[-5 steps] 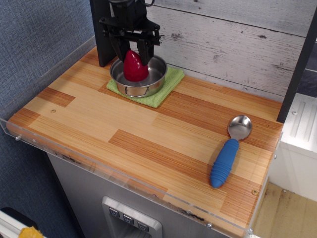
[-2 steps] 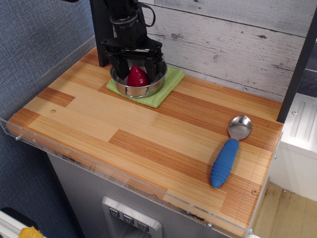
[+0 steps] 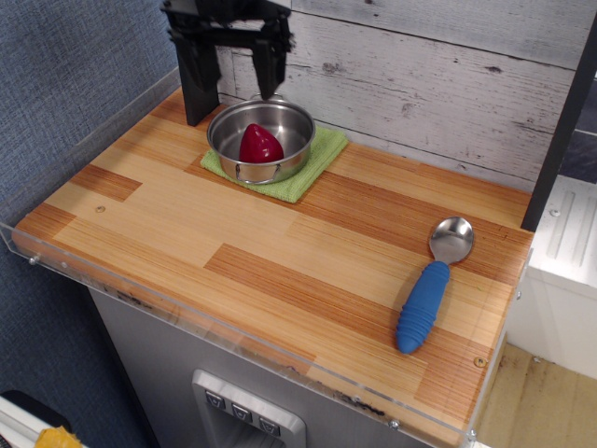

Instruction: Place the strawberry inside the pot

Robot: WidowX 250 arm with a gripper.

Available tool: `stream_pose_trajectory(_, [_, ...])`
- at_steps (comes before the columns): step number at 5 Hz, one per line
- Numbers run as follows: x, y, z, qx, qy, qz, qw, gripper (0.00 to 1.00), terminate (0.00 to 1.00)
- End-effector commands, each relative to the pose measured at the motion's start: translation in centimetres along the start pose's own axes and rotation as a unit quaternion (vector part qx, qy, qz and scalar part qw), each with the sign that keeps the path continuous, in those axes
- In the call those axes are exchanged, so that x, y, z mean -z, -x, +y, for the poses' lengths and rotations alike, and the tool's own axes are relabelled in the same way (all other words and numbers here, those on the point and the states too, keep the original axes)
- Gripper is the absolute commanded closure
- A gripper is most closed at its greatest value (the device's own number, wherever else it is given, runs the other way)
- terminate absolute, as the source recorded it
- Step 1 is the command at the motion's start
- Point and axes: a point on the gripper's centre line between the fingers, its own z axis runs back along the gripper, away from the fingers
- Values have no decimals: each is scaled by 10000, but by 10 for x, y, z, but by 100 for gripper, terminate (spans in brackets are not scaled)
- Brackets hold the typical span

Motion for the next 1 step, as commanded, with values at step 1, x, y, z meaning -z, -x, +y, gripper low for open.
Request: stream_pose_trajectory(1, [-25, -8, -6, 87, -64, -314, 9994, 0, 100])
